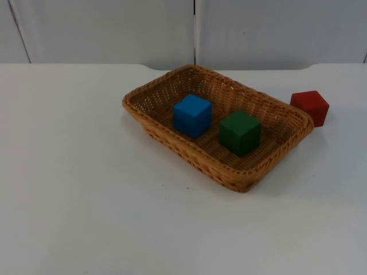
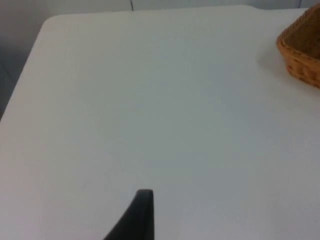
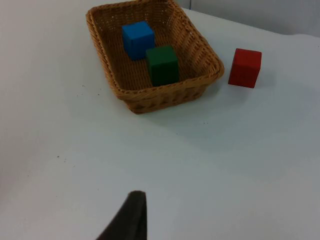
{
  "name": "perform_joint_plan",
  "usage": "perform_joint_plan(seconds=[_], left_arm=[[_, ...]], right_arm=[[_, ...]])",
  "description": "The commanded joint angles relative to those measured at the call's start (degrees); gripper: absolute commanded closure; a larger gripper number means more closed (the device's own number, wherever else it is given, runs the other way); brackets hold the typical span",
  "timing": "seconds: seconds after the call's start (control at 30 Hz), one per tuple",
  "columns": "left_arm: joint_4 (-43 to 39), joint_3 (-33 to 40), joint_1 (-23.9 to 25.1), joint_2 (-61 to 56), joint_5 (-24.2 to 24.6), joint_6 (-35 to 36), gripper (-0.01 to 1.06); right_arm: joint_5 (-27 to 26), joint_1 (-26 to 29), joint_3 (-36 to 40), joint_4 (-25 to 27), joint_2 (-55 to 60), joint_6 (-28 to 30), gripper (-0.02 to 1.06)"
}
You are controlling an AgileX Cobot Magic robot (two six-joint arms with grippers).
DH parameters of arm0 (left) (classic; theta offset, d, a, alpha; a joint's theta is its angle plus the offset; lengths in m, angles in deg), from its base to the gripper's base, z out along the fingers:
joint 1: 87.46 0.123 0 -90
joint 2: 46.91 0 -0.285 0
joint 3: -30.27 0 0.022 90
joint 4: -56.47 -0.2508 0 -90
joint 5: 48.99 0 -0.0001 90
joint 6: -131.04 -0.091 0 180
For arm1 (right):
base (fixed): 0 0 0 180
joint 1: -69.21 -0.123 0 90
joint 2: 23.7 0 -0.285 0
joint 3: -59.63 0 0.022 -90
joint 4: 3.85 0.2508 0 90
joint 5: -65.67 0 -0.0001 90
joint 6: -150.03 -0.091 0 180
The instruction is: Pick up one cube with each hand and place exactly two cubes into the same basket, leaving the remaining cube outside.
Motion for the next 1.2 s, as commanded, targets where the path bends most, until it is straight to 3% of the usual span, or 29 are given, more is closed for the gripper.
perform_joint_plan(seconds=[0.0, 0.17, 1.17], left_arm=[[0.00, 0.31, 0.88, -0.27, -0.60, 0.32, 0.00], [0.00, 0.31, 2.89, -0.27, -0.60, 0.32, 0.00], [-0.32, 0.31, 2.88, -0.27, -0.60, 0.32, 0.00]], right_arm=[[-0.50, -0.08, 0.47, 0.14, -0.23, 0.38, -0.01], [-0.50, -0.08, 0.47, 0.14, -0.23, 0.38, -0.01], [-0.50, 0.06, 0.47, 0.58, -0.23, -0.59, -0.01]])
